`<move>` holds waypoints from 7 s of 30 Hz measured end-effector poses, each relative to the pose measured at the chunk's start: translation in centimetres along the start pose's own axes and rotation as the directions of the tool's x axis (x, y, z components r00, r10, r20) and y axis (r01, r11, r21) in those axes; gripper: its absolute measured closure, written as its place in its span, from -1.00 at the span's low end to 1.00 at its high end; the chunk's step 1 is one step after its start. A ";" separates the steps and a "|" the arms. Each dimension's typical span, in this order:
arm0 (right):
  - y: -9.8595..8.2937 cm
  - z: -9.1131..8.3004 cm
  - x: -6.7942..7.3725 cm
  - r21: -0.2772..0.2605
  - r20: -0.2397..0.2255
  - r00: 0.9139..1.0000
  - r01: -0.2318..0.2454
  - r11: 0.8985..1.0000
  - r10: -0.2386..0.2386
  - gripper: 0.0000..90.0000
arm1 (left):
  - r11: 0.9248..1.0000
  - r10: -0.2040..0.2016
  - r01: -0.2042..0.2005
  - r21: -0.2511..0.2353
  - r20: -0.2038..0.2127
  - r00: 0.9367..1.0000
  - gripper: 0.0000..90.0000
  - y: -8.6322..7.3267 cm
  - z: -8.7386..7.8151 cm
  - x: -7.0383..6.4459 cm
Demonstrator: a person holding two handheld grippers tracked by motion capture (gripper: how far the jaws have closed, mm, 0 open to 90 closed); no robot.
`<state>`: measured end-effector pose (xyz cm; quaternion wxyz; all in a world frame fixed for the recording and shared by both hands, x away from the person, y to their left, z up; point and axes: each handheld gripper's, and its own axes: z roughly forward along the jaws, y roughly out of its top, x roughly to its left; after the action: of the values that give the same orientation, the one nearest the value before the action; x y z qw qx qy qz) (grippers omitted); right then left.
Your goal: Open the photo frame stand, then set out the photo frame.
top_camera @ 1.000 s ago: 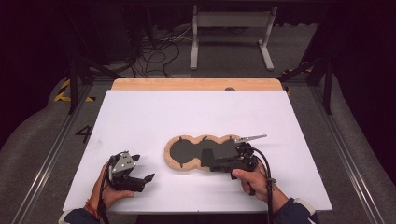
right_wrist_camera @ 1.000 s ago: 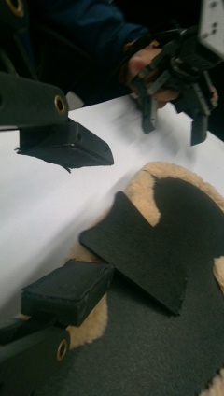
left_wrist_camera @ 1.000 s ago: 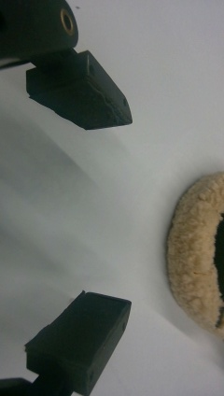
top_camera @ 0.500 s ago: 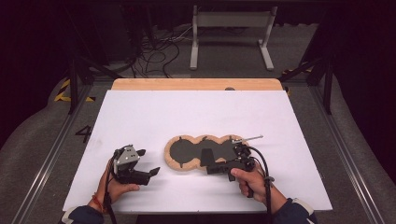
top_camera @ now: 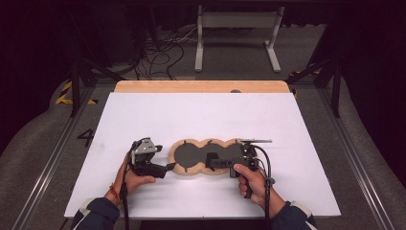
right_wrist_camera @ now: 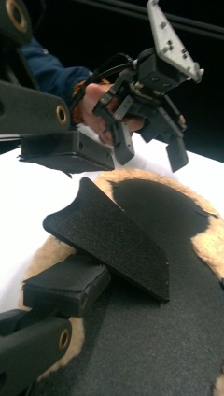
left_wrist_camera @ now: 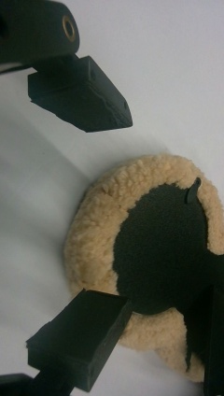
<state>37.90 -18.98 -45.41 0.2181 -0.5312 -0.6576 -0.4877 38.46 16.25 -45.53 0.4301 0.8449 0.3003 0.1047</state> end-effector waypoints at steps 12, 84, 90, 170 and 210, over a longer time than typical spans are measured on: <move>0.1 1.1 0.0 -0.038 -0.008 0.999 -0.044 0.998 0.044 0.11 | 0.997 -0.067 0.064 0.043 0.054 0.996 -0.70 0.8 1.6 1.8; -1.9 1.0 2.0 0.058 0.159 0.891 0.422 0.905 -0.426 0.31 | 0.982 0.110 -0.096 -0.160 0.084 0.990 0.17 1.5 -0.8 -0.9; -2.4 0.3 2.8 0.094 0.214 0.839 0.493 0.865 -0.501 0.26 | 0.982 0.115 -0.099 -0.163 0.087 0.990 0.18 1.4 -1.0 -1.0; -1.4 -8.5 0.4 0.135 0.491 0.558 0.710 0.691 -0.669 -0.21 | 0.968 0.251 -0.251 0.006 0.015 0.968 0.14 -0.5 -0.3 -2.1; -2.3 -9.9 0.8 0.106 0.515 0.538 0.732 0.673 -0.667 0.02 | 0.970 0.220 -0.214 -0.115 0.040 0.975 0.15 0.3 -2.7 -2.4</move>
<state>33.23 -27.12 -41.49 -0.2116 -0.3452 -0.8161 -0.4124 35.47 16.45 -43.50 0.4696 0.8501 0.1886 0.1454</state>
